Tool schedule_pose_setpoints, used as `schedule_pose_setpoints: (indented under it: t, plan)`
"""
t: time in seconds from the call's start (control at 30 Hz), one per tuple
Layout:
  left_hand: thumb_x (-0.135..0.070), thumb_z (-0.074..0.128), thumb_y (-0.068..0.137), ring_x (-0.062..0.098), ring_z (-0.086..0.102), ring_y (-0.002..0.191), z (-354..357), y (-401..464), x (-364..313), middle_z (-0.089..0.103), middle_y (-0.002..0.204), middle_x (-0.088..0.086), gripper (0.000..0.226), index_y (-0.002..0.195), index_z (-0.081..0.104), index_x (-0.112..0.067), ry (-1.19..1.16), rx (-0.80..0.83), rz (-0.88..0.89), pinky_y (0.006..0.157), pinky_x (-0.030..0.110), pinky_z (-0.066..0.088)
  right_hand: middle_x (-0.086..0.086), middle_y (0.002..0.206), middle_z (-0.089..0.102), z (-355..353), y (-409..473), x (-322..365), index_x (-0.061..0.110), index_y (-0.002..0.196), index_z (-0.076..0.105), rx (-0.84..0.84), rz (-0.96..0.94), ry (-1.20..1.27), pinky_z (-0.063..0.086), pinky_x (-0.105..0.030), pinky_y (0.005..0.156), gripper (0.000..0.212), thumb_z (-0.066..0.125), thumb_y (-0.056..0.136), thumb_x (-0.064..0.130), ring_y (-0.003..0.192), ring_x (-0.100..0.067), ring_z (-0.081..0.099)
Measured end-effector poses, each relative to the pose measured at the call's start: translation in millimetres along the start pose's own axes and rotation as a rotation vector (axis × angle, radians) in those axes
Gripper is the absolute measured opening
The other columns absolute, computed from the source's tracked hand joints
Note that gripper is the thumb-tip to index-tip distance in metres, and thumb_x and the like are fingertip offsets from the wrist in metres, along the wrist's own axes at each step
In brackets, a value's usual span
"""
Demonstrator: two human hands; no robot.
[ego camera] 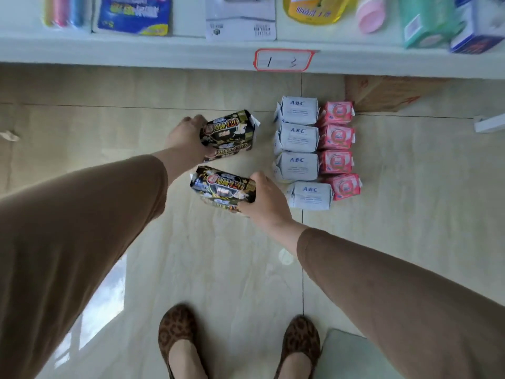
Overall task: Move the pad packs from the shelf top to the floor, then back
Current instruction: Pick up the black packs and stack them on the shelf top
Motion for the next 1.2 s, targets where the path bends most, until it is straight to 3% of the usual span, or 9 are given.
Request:
schedule_pose_setpoints:
  t: [0.1,0.2,0.3,0.43,0.67,0.8,0.93,1.0,1.2]
  plan:
    - [-0.021,0.081,0.076,0.019,0.053,0.075,-36.5,-63.4,-5.8,0.055,0.108,0.007,0.052,0.121,0.056,-0.016,-0.088,0.009,-0.013,0.054,0.019,0.04,0.002,0.105,0.061,-44.8,-58.3,13.4,0.02,0.115,0.051,0.045,0.003,0.09,0.042,-0.023,0.064,0.044,0.073,0.078,0.026,0.089,-0.015,0.059]
    - [-0.019,0.082,0.075,0.026,0.059,0.082,-89.1,-133.2,-27.6,0.056,0.109,0.01,0.048,0.117,0.059,-0.014,-0.179,0.032,-0.013,0.068,0.033,0.051,0.01,0.102,0.062,-112.6,-114.7,42.5,0.034,0.11,0.046,0.082,0.022,0.205,0.04,-0.012,0.059,0.046,0.075,0.075,0.028,0.083,-0.006,0.06]
    - [-0.009,0.081,0.074,0.036,0.062,0.091,-164.2,-199.9,-65.8,0.052,0.111,0.013,0.048,0.118,0.061,-0.007,-0.303,0.021,0.02,0.081,0.047,0.055,0.005,0.106,0.063,-193.4,-171.9,89.7,0.034,0.111,0.045,0.11,0.041,0.351,0.055,-0.042,0.079,0.054,0.076,0.068,0.027,0.095,-0.023,0.065]
    - [-0.01,0.077,0.073,0.023,0.062,0.088,-284.6,-275.7,-128.9,0.057,0.109,0.003,0.047,0.117,0.063,-0.018,-0.308,-0.051,0.096,0.068,0.028,0.045,-0.006,0.114,0.064,-309.2,-237.8,169.5,0.025,0.116,0.048,0.103,-0.007,0.445,0.055,-0.049,0.09,0.058,0.082,0.069,0.019,0.104,-0.029,0.065]
    - [-0.015,0.075,0.076,0.022,0.063,0.083,-487.5,-370.7,-235.3,0.066,0.094,-0.004,0.045,0.116,0.056,-0.022,-0.309,-0.22,0.259,0.069,0.033,0.046,0.012,0.111,0.07,-483.8,-324.6,306.8,0.036,0.118,0.057,0.052,-0.159,0.49,0.05,-0.022,0.084,0.056,0.084,0.069,0.031,0.099,-0.003,0.067]
    - [-0.016,0.071,0.078,0.018,0.06,0.086,-569.2,-392.0,-289.5,0.063,0.098,-0.006,0.036,0.111,0.059,-0.024,-0.296,-0.304,0.349,0.073,0.033,0.047,0.012,0.106,0.072,-555.3,-345.4,359.5,0.038,0.112,0.061,-0.01,-0.264,0.497,0.052,-0.019,0.081,0.049,0.084,0.07,0.03,0.094,-0.006,0.068]
    - [-0.023,0.073,0.078,0.015,0.055,0.087,-635.9,-384.2,-342.7,0.056,0.102,-0.005,0.036,0.111,0.059,-0.025,-0.263,-0.409,0.464,0.07,0.025,0.041,0.011,0.111,0.072,-618.5,-337.4,387.7,0.035,0.118,0.061,-0.081,-0.336,0.526,0.053,-0.035,0.093,0.052,0.086,0.074,0.022,0.102,-0.013,0.069]
    - [-0.032,0.075,0.079,0.012,0.054,0.085,-661.1,-368.8,-367.5,0.053,0.103,-0.006,0.039,0.113,0.058,-0.026,-0.232,-0.448,0.478,0.068,0.023,0.04,0.009,0.108,0.072,-646.8,-324.7,396.4,0.032,0.114,0.061,-0.092,-0.37,0.541,0.057,-0.036,0.088,0.047,0.085,0.076,0.019,0.098,-0.016,0.071]
    - [-0.041,0.079,0.076,0.013,0.054,0.086,-709.1,-300.3,-428.0,0.054,0.102,-0.006,0.043,0.109,0.057,-0.025,-0.139,-0.496,0.439,0.067,0.027,0.038,0.01,0.106,0.071,-716.9,-268.6,418.2,0.03,0.112,0.06,-0.109,-0.451,0.482,0.056,-0.023,0.079,0.043,0.084,0.077,0.022,0.093,-0.007,0.068]
Point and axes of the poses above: each hand's wrist, its own y-axis towards the middle knuckle, its own z-axis out of the palm, x = y × z, the point moved 9 cm from there along y, towards the middle knuckle
